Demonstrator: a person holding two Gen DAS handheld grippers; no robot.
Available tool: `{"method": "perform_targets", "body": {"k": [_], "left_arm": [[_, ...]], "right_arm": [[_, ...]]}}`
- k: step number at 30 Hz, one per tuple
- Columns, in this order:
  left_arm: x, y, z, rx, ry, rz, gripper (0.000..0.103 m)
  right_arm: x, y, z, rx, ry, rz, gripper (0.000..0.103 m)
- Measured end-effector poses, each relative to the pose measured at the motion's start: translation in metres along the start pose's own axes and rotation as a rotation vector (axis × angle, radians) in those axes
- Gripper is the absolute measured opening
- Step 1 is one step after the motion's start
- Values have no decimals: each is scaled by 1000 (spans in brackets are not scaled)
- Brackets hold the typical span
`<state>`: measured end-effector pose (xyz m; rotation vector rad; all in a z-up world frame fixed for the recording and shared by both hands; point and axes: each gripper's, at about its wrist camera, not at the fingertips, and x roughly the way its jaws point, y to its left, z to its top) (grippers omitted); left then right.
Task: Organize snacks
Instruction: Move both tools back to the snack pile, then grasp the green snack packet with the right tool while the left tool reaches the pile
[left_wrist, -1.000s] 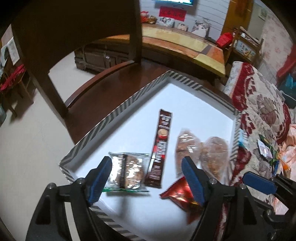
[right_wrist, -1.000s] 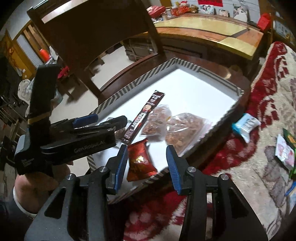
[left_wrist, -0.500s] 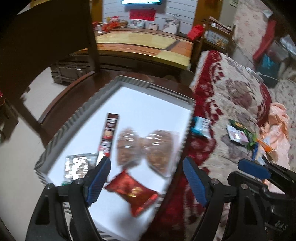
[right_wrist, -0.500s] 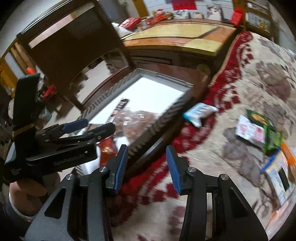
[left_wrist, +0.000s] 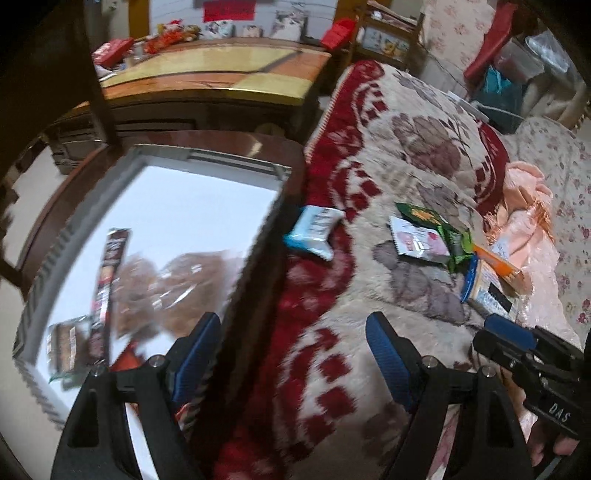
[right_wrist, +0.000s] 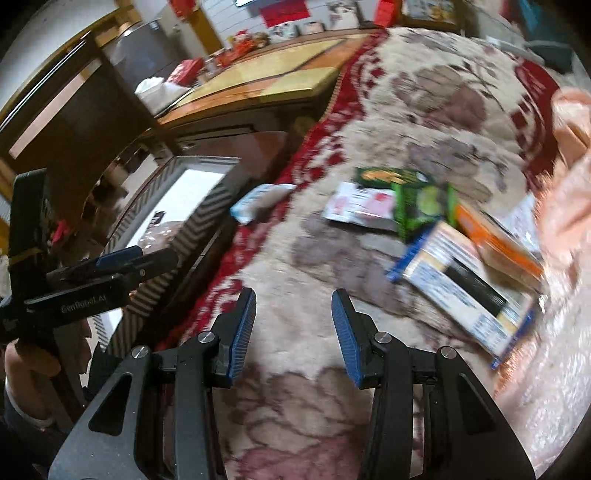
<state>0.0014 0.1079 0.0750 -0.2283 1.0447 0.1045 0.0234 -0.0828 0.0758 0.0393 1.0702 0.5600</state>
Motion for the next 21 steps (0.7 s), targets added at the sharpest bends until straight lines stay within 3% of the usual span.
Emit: {"method": "perform_targets", "body": {"k": [6,10,13,16,21], "left_arm": [[31,-19,34,29,61,-89,83],[58,-28,57,83,110,-107,83],[74,-29,66,100,145,-90,83],[79,-31,71,123,141,-66,83],[84,-34,81,118,139,-80,83]], "right_arm": [[2,-21,2,28,-6,7,42],[5,-27,10,31,-11,14,42],[10,-34,24,12,-9,12,42],[20,-37,40,-53,3,-14,55],[34,-53,69,-87,15,-47,55]]}}
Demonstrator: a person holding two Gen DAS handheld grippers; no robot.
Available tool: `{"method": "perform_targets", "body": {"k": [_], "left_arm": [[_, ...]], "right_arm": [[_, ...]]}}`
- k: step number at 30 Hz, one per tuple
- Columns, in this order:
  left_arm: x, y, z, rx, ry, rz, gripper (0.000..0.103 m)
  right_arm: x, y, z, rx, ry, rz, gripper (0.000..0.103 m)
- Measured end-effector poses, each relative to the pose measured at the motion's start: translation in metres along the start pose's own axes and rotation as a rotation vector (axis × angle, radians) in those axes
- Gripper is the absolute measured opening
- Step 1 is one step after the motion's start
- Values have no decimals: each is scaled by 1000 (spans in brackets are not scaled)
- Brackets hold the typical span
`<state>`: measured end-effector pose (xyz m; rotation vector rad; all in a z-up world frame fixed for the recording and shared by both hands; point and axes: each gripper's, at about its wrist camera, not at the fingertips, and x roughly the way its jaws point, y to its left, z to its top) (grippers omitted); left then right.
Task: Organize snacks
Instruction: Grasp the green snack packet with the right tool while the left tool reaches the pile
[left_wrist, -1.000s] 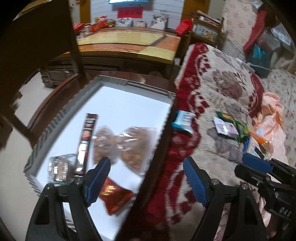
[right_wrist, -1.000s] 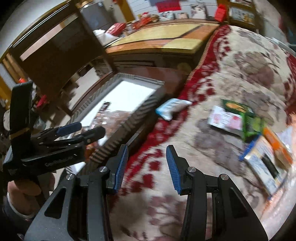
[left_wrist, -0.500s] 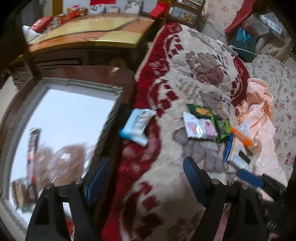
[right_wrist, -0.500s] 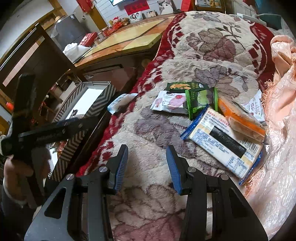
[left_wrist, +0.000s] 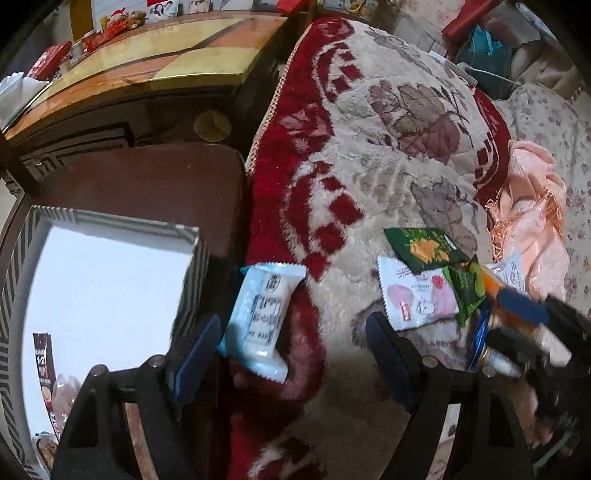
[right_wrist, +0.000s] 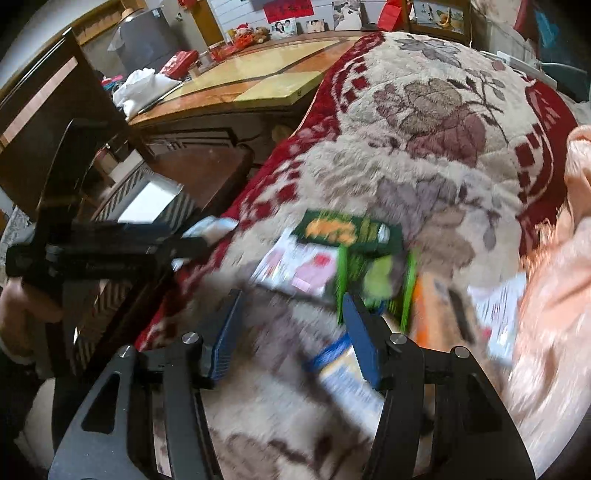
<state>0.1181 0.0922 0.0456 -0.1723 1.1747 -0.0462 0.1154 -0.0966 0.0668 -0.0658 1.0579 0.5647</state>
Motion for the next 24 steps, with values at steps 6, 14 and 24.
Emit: {"method": "perform_targets", "body": {"k": [6,14,24], "left_arm": [[5,-29,19,53,-6,-34,83],[12,-48,37,101,-5,-21,83],[19,-52,40,115,8,-26,83]], "right_arm": [[-9,-35,16,44,4,-50,60],[8,-43,6,-33,77,-50,68],[40,-36,17,-43,110,-42,63]]}}
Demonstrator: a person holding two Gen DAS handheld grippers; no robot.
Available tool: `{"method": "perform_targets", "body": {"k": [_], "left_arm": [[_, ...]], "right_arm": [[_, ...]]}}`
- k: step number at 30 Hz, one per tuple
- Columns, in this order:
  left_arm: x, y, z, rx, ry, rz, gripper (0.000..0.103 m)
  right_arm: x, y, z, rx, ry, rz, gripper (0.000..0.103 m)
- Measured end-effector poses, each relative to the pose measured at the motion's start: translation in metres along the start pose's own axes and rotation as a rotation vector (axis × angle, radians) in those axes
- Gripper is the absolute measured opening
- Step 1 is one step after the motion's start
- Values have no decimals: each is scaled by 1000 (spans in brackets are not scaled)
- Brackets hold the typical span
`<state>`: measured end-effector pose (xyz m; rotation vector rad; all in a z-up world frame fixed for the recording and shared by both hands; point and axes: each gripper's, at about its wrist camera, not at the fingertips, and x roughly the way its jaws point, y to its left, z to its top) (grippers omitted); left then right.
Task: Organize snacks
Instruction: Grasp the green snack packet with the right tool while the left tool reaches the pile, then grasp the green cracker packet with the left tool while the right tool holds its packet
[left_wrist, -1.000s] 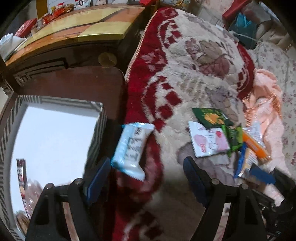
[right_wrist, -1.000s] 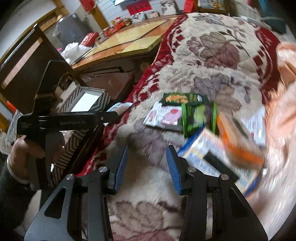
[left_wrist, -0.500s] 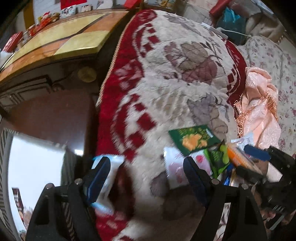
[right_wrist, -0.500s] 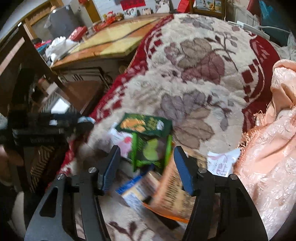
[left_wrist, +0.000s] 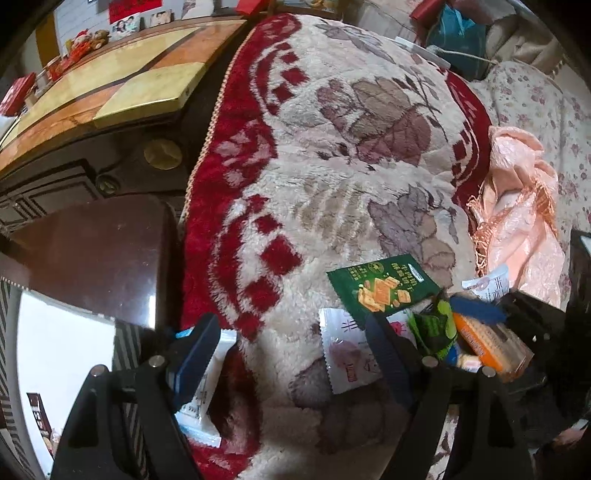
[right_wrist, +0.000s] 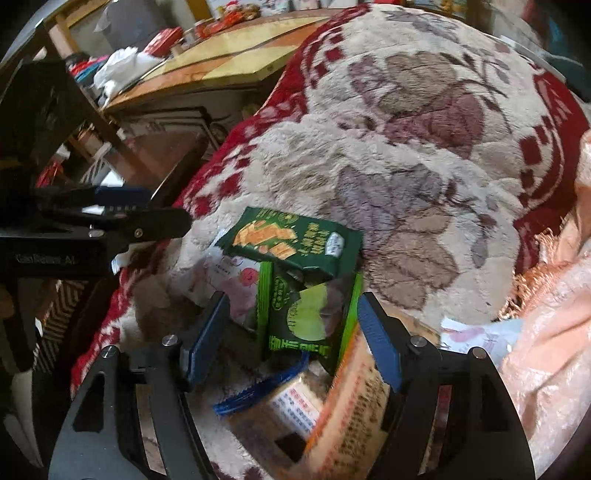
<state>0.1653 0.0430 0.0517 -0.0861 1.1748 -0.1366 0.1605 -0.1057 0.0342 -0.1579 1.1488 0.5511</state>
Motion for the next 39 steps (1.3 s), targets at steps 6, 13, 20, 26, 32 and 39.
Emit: {"method": "perform_targets", "body": {"k": [6,13,20,26,32,39], "left_arm": [[8,-13,10,72,-5,-15,83],[22,-32,16,156,28,31,83],[31,-34,15,-65,64,87,83],[42,-26,0,-115,116,135,84],[70,-37,23,-41,133,253,84],[71,-60,59,-41,62,191,84]], "right_arm": [[-5,2,-17,-42,-14,3,27],[-35,-14,-37,-3,-56,23,24],[-32,-21,-38,43,-74,58,24],[-33,-29,-41,85,-86,110,24],[-32,-33,-40,99,-87,135,24],[-29,-38,-39,116,-90,153,24]]}}
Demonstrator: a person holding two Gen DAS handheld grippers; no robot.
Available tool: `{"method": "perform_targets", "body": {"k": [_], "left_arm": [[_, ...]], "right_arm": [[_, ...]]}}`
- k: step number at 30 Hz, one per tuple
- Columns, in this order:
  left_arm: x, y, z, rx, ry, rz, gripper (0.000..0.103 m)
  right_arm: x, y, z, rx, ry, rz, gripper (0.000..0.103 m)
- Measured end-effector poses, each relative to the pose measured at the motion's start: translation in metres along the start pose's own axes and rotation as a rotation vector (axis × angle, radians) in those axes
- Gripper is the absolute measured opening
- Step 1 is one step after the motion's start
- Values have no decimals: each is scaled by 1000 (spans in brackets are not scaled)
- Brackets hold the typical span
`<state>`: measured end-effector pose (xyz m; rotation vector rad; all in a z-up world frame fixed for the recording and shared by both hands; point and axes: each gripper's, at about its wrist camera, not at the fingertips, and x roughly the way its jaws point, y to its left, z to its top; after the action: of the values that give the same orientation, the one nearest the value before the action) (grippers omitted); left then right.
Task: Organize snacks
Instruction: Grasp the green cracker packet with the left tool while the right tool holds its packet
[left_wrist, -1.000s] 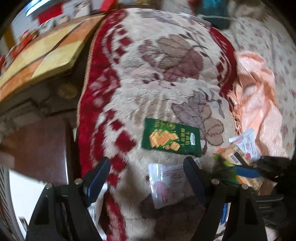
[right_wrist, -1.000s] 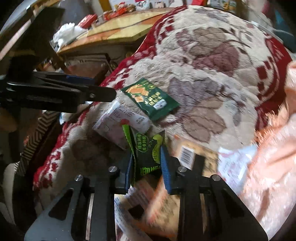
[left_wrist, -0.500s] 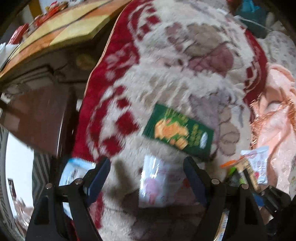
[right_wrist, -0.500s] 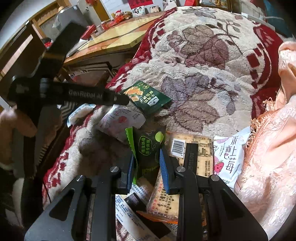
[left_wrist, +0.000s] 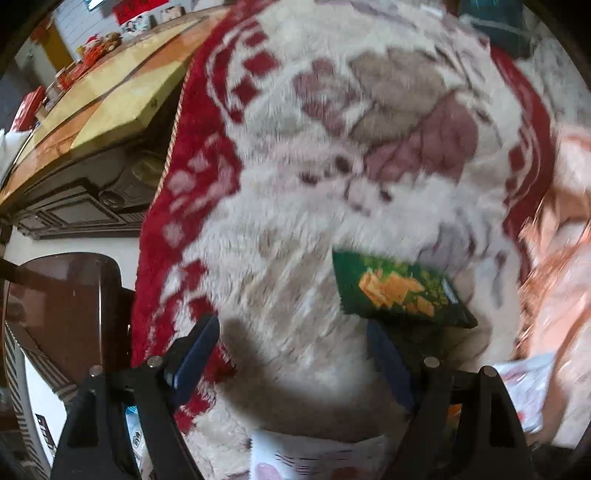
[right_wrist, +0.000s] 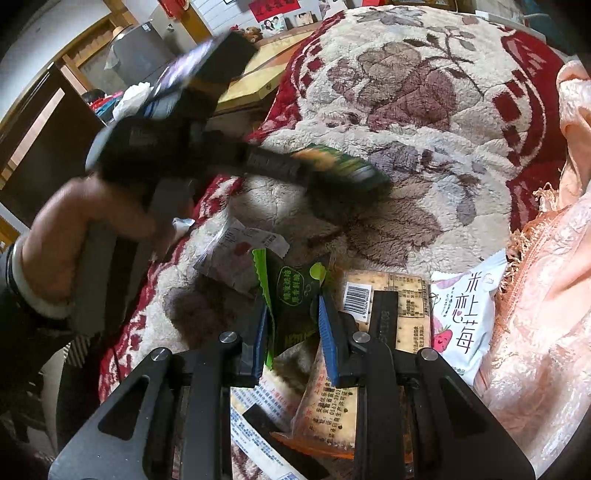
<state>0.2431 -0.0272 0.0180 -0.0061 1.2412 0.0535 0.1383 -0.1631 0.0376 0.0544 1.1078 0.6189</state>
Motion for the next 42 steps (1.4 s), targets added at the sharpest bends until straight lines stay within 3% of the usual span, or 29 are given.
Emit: {"method": "perform_targets", "body": {"k": [6,11,14,15,18,23,32,33,35,37,40,42], "left_arm": [[-9,12,1,-168,28,-112,84],[-22,2,2,-65,-12,-82,84],[-25,6,5,-11,-28,-105,84],[-28,5,4,26,-43,-114,84],[-36,-20,-3,288,-115,-135,84],[-25,-52,-19,705,-91,-96,84],[18,-81,-3,975,21,-160,85],[25,-85,-2,995,31,-159,91],[30,-85,4,983,43,-180,92],[32,-80,8,946,66,-210,88],[25,-77,2,928,56,-224,68],[16,-77,-5,911,33,-226,42]], "right_arm": [[1,-7,0,50,2,19,24],[0,-8,-4,58,6,10,24],[0,-11,-1,81,6,19,24],[1,-11,-1,81,5,18,24],[0,-10,-2,84,4,18,24],[-1,-14,-3,101,3,35,24],[2,-17,-1,102,6,48,24],[2,-17,-1,102,6,49,24],[3,-17,0,99,4,50,24],[3,-17,0,97,-2,51,24],[3,-15,0,92,-23,35,24],[4,-13,1,87,-34,21,24]]}}
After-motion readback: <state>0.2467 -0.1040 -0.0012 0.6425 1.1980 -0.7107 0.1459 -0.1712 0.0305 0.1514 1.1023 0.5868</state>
